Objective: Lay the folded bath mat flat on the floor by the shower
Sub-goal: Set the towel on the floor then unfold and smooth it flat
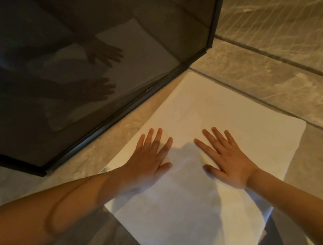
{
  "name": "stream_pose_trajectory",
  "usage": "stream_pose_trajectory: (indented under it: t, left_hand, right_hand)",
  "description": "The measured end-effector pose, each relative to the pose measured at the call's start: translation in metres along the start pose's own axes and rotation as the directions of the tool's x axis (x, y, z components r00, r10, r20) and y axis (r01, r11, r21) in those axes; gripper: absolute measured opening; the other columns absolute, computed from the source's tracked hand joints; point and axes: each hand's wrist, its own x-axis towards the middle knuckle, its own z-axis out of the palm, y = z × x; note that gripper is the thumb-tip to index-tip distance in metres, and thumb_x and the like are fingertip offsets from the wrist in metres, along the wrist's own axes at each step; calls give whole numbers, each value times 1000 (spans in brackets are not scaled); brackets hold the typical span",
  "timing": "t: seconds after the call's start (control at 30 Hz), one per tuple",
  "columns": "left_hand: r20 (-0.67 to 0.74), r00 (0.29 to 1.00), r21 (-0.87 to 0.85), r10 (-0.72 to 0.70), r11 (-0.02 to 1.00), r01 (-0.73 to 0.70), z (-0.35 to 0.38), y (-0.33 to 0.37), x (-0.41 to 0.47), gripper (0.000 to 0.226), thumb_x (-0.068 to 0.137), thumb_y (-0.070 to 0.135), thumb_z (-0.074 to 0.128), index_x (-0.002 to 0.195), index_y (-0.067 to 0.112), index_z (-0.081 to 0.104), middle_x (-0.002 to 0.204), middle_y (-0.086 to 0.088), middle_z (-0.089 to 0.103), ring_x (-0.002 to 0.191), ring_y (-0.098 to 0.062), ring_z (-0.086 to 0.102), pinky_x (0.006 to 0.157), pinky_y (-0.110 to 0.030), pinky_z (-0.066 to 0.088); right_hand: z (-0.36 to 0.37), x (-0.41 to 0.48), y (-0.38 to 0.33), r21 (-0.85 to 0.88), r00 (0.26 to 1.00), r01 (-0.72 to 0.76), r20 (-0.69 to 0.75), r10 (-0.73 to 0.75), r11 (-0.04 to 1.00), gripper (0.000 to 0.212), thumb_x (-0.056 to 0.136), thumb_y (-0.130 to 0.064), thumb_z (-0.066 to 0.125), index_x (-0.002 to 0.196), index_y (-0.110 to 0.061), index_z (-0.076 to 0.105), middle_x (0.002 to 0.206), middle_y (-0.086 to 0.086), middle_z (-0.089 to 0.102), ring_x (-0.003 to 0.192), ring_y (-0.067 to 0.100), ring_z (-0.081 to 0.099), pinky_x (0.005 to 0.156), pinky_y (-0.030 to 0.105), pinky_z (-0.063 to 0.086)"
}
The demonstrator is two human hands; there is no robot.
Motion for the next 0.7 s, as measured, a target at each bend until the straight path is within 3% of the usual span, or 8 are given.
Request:
stream_pose_trajectory:
  t: [0.1,0.23,0.33,0.43,0.53,0.7]
  left_hand:
    - [74,996,-105,41,994,-33,-14,-1,3,74,92,63,17,156,31,-4,164,-10,-16,149,-31,-20,120,-46,-7]
    - [106,991,-353,86,935,-44,-37,-21,1,66,100,44,47,156,28,15,166,0,-6,152,-17,-9,121,-31,5]
    - [141,990,-457,4,887,62,-47,-31,-3,63,100,35,50,155,25,20,166,0,-2,152,-17,-4,124,-38,12]
    - [114,988,-373,-101,918,137,-50,-36,-4,65,98,37,54,155,26,25,165,-7,8,152,-27,5,121,-43,13]
    - [151,976,-448,-154,870,206,-52,-39,-2,65,94,39,60,152,28,31,162,-8,16,149,-25,10,118,-36,19]
    - [8,989,-384,-149,913,141,-53,-42,2,55,86,36,71,137,28,51,143,-3,39,136,-21,27,110,-28,30]
  right_hand:
    - [0,-5,4,-5,1000,-5,-2,5,1000,70,94,-66,15,153,-40,-12,165,3,-12,150,29,-17,120,48,-11]
    - [1,-9,6,7,1000,-11,-16,11,1000,70,95,-66,16,154,-40,-10,165,2,-11,150,27,-18,121,49,-9]
    - [1,-9,6,12,1000,-11,-19,11,1000,69,95,-65,17,154,-40,-10,165,2,-11,150,25,-19,121,48,-10]
    - [1,-10,5,10,1000,-13,-19,13,1000,70,95,-65,17,154,-40,-10,165,2,-11,150,25,-19,121,48,-10]
    - [2,-9,6,-4,1000,-16,-23,16,1000,70,95,-66,17,153,-40,-11,165,2,-12,150,25,-19,121,48,-9]
    - [4,-9,8,7,999,-16,-38,16,1000,70,94,-66,18,154,-41,-9,165,2,-10,150,26,-17,121,47,-10]
